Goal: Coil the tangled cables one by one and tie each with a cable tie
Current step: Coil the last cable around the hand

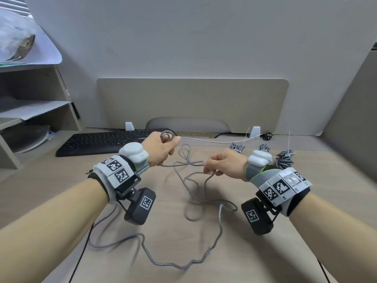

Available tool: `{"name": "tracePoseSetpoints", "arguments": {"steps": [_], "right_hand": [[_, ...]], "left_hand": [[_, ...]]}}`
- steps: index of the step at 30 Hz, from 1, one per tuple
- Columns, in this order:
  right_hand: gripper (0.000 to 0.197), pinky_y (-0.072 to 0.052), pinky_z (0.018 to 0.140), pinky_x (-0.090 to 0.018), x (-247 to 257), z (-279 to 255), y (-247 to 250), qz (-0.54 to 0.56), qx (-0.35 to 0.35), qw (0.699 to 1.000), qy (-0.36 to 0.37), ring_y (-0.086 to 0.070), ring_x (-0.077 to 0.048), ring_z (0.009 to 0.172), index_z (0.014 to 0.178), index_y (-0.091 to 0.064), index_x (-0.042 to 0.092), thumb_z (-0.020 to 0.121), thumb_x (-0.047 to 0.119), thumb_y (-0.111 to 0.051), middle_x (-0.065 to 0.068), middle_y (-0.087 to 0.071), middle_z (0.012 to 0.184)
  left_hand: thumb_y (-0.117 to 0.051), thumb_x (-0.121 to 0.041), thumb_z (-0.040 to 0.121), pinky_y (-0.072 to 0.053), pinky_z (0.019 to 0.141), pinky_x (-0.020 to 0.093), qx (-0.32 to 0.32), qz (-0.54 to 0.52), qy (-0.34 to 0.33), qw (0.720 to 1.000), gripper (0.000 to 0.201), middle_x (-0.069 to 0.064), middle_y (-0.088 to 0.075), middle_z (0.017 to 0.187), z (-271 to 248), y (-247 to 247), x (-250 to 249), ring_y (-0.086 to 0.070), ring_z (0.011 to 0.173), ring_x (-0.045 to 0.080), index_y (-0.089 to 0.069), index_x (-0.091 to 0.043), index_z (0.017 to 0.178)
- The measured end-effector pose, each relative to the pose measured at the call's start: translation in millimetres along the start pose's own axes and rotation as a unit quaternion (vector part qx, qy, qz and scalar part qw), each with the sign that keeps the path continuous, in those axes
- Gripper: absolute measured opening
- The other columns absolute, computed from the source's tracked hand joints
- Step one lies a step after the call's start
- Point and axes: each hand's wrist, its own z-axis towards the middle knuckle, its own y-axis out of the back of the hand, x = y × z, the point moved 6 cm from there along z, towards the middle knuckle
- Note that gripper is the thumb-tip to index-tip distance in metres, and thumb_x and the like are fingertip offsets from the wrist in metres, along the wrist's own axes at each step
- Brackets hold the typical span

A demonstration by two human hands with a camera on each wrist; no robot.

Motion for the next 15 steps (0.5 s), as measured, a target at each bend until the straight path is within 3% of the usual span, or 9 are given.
{"name": "tracePoseSetpoints", "arguments": {"steps": [2,4,7,9,12,15], "right_hand": [[0.038,-0.052,0.085,-0.039,-3,0,2,-0.041,-0.011,0.999,-0.007,-0.058,-0.013,0.073,0.077,-0.073,0.015,0.091,0.047,-0.059,0.004,-0.068,0.079],[0.04,-0.051,0.083,-0.034,-6,-1,4,-0.054,-0.014,0.998,-0.007,-0.059,-0.011,0.071,0.078,-0.072,0.011,0.092,0.047,-0.059,0.006,-0.073,0.08],[0.034,-0.052,0.083,-0.037,-8,2,5,-0.032,-0.011,0.999,0.008,-0.064,-0.011,0.072,0.072,-0.063,0.01,0.095,0.035,-0.058,-0.003,-0.076,0.082],[0.033,-0.052,0.08,-0.038,-1,3,8,-0.018,-0.015,1.0,0.021,-0.063,-0.012,0.068,0.067,-0.057,0.015,0.096,0.03,-0.057,-0.007,-0.075,0.08],[0.031,-0.051,0.069,-0.037,14,3,12,0.022,-0.02,0.999,0.043,-0.061,-0.019,0.065,0.069,-0.054,0.012,0.098,0.026,-0.054,-0.012,-0.073,0.073],[0.028,-0.048,0.054,-0.028,22,-1,13,0.106,-0.012,0.993,0.053,-0.062,-0.028,0.056,0.075,-0.052,0.007,0.1,0.018,-0.051,-0.013,-0.062,0.058]], "left_hand": [[-0.057,-0.038,0.096,-0.035,0.046,0.023,0.013,0.093,-0.027,0.995,0.046,-0.006,-0.038,0.039,-1,1,-2,-0.034,0.037,0.019,-0.05,-0.013,0.057],[-0.058,-0.039,0.095,-0.04,0.051,0.025,0.034,0.178,-0.06,0.982,0.04,-0.01,-0.049,0.042,-4,-1,-5,-0.042,0.04,0.018,-0.056,-0.016,0.062],[-0.06,-0.044,0.09,-0.053,0.071,0.029,0.091,0.243,-0.071,0.963,0.025,-0.013,-0.069,0.073,-7,-16,1,-0.06,0.061,0.017,-0.068,-0.022,0.08],[-0.06,-0.046,0.087,-0.054,0.082,0.035,0.14,0.256,-0.067,0.954,0.023,-0.015,-0.073,0.082,-11,-31,6,-0.065,0.074,0.014,-0.069,-0.025,0.09],[-0.057,-0.046,0.091,-0.056,0.072,0.038,0.197,0.244,-0.064,0.947,0.022,-0.017,-0.074,0.08,-13,-47,6,-0.058,0.059,0.009,-0.068,-0.027,0.095],[-0.058,-0.046,0.091,-0.044,0.047,0.028,0.189,0.173,-0.058,0.965,0.03,0.001,-0.069,0.066,-11,-52,3,-0.05,0.047,0.017,-0.068,-0.019,0.082]]}}
